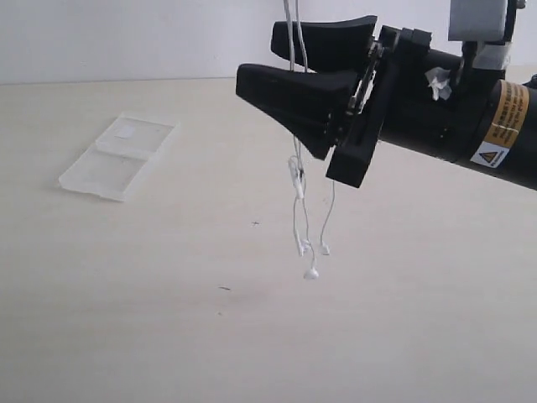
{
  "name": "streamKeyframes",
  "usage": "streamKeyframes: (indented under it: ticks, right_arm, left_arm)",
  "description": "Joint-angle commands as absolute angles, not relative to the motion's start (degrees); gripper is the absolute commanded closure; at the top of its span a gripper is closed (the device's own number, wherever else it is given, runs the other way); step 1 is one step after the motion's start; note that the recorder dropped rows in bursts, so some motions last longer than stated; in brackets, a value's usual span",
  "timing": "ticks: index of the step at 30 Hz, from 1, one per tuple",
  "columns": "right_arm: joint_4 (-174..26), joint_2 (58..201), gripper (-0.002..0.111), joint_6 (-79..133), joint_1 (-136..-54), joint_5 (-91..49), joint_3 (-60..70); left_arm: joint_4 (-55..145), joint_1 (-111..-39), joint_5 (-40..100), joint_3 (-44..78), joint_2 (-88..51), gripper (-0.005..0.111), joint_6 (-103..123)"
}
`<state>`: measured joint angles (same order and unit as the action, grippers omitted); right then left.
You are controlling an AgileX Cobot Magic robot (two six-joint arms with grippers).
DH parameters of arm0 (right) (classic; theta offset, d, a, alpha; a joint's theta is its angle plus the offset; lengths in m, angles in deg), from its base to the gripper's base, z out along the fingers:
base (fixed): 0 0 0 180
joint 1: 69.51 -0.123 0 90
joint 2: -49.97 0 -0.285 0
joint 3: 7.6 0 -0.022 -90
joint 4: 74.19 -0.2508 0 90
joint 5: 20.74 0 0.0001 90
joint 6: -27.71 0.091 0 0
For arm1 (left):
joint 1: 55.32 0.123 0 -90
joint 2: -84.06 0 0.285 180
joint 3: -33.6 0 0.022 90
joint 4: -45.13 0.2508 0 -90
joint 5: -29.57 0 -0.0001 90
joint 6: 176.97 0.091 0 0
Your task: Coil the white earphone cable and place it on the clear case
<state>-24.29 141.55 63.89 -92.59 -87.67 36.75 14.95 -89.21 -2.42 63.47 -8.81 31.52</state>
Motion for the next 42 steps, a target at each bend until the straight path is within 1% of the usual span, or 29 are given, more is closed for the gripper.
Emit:
streamKeyframes:
  ticks: [1,4,5,14,21,27,32,34,38,39,42]
  right_arm:
    - [-27.03,141.72,0.079,63.80,-92.78,-87.92,36.39]
    - [-27.17,141.72,0.103,63.80,-92.78,-86.98,36.39]
    - [-27.17,141.72,0.109,63.80,-92.78,-86.83,36.39]
    - [-26.94,141.72,0.108,63.80,-92.78,-86.83,36.39]
    - [-31.12,141.72,0.108,63.80,-92.78,-84.19,36.16]
    - [-38.82,141.72,0.108,62.90,-92.78,-69.57,33.51]
    - [-39.86,139.65,0.108,62.74,-92.78,-55.94,30.81]
    - [-40.09,138.35,0.108,62.74,-92.78,-53.22,30.05]
    - [-40.09,136.05,0.108,62.74,-92.78,-49.24,28.16]
    - [-40.09,135.03,0.108,62.29,-92.78,-45.91,26.61]
    - [-40.20,134.20,0.108,60.22,-92.78,-36.22,22.91]
  left_arm:
    - [14.06,-89.05,-1.69,63.80,-8.80,0.107,31.04]
    - [14.06,-89.05,-1.69,63.80,-8.80,0.107,31.04]
    - [14.06,-89.05,-1.69,63.80,-8.80,0.107,31.04]
    - [14.29,-89.05,-2.37,63.80,-8.80,0.107,31.04]
    - [17.19,-89.05,-8.13,63.80,-8.93,0.107,31.04]
    - [22.75,-89.05,-12.04,63.80,-8.93,0.107,29.73]
    - [36.09,-89.01,-17.05,63.80,-8.71,0.107,24.12]
    - [39.75,-89.01,-19.64,63.80,-8.31,0.107,22.30]
    - [41.92,-89.01,-25.18,63.80,-6.69,0.107,21.83]
    - [41.92,-89.01,-27.16,63.51,-5.59,0.107,22.11]
    - [42.87,-89.01,-27.41,61.88,-4.21,0.107,22.25]
